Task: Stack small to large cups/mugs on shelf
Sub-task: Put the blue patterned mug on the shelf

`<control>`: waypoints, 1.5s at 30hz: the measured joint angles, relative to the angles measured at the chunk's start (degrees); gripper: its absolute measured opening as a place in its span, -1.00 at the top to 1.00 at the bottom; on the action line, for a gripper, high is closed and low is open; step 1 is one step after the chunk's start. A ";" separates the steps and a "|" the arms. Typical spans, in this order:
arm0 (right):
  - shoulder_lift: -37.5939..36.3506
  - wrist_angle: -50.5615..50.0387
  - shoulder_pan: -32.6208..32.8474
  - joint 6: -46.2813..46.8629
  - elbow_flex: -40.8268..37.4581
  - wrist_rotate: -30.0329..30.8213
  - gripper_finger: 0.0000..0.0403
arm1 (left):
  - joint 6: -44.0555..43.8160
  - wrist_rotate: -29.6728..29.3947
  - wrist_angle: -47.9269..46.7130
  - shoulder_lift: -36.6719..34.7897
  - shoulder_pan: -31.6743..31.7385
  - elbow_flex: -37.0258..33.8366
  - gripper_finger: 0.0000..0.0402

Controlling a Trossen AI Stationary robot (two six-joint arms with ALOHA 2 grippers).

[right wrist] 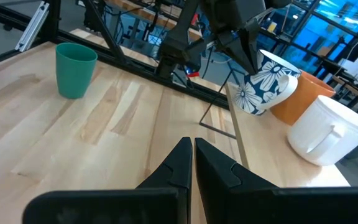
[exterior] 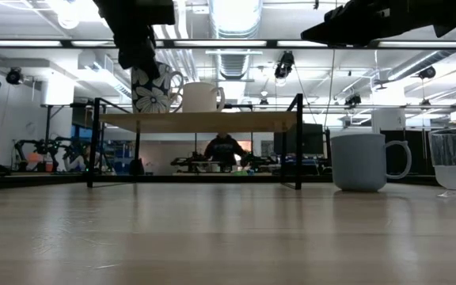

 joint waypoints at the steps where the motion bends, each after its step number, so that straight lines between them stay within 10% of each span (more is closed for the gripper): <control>1: 0.00 0.01 0.00 0.00 0.00 0.00 0.94 | 0.01 -0.20 0.00 0.00 0.00 0.00 1.00; 28: -1.57 -2.36 -0.02 -0.67 0.00 0.04 0.94 | -1.58 -0.15 -1.69 -0.08 -0.18 1.00 1.00; 45: -14.76 -19.94 0.00 2.50 -0.02 -0.17 0.94 | -13.33 4.46 16.36 0.10 -0.34 1.81 1.00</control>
